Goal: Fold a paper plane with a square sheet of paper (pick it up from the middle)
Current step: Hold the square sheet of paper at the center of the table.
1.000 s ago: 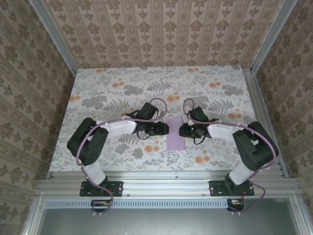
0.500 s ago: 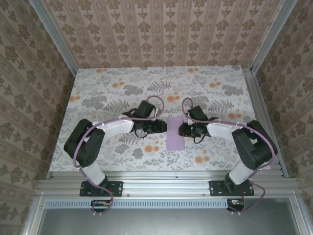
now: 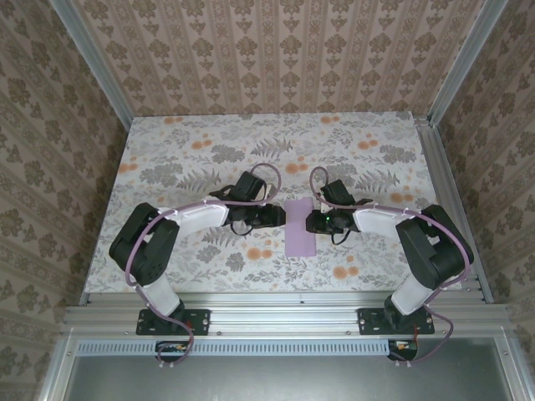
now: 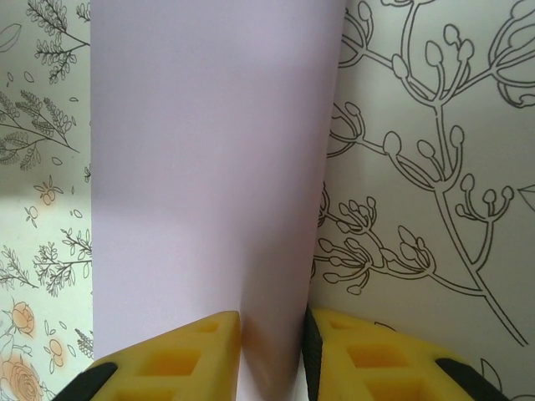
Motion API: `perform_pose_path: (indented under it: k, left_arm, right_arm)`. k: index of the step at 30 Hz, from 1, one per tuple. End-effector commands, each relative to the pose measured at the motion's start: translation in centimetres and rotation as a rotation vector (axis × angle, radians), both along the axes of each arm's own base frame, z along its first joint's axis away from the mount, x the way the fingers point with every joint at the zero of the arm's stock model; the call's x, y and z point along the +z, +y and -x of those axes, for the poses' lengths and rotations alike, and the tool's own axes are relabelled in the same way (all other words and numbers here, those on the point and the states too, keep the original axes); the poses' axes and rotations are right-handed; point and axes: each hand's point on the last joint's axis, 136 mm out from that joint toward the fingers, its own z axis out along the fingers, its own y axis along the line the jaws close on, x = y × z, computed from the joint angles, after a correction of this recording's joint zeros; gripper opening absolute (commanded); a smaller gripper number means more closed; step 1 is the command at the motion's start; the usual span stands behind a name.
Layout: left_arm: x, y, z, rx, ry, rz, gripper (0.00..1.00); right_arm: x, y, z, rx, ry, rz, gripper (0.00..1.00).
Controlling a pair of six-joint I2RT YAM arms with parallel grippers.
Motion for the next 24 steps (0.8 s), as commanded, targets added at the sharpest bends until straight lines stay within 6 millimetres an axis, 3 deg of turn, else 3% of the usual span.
perform_pose_path:
  k: [1,24]
  left_arm:
    - [0.56,0.32,-0.17,-0.004,-0.021,0.003,0.47]
    - [0.84,0.57,-0.17,0.001,-0.025,0.001,0.46]
  right_arm:
    - [-0.62,-0.18,0.65,0.034,0.033,0.030,0.30]
    - [-0.96,-0.16,0.87,0.067,0.037,0.082,0.32]
